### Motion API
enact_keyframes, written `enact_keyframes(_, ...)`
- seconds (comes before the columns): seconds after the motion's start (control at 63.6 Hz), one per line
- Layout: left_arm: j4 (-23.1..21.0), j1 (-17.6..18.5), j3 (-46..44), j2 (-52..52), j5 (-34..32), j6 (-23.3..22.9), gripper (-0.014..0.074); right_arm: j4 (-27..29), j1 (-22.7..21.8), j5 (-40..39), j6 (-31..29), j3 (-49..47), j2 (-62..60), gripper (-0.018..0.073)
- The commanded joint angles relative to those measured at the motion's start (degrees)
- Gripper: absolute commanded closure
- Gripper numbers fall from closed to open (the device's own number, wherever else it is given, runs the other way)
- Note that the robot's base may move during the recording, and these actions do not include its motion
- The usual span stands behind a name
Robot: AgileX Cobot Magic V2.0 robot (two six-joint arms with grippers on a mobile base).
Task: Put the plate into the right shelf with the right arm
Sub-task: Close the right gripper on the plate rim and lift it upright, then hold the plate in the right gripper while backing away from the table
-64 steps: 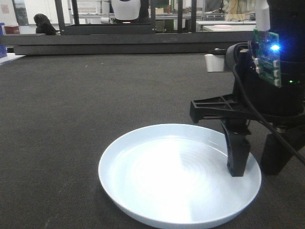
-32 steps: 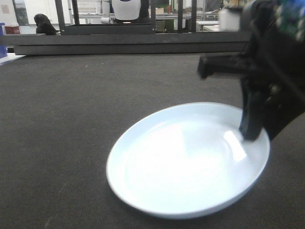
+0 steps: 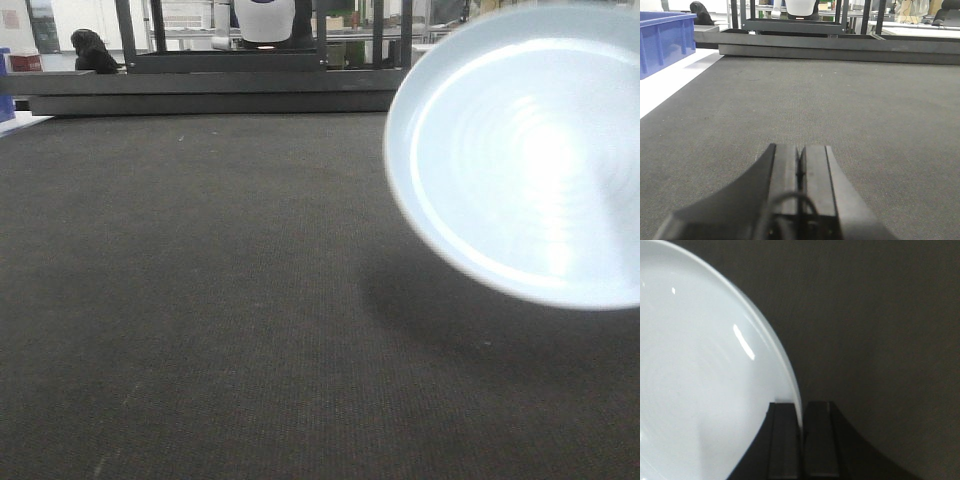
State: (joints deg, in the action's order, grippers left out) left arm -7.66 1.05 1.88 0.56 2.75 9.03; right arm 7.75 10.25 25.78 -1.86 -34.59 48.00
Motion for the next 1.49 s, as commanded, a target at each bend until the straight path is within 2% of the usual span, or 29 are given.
enact_keyframes(0.0,-0.47,0.11,0.59,0.59,-5.16,-0.40,0.0725,4.72,-3.24,-11.80,-6.49,1.51,-5.91,0.0497)
enact_keyframes(0.157,-0.47,0.11,0.59,0.59,-5.16,-0.40,0.0725,5.78,-5.48,-16.89,-7.64,5.90,-14.71,0.0497)
enact_keyframes(0.519,-0.47,0.11,0.59,0.59,-5.16,-0.40,0.0725,4.87,-5.48,-16.22,-7.64,6.36,-29.83,0.0497)
enact_keyframes(1.477,-0.47,0.11,0.59,0.59,-5.16,-0.40,0.0725,4.87,-5.48,-16.28,-7.64,6.36,-30.95,0.0497)
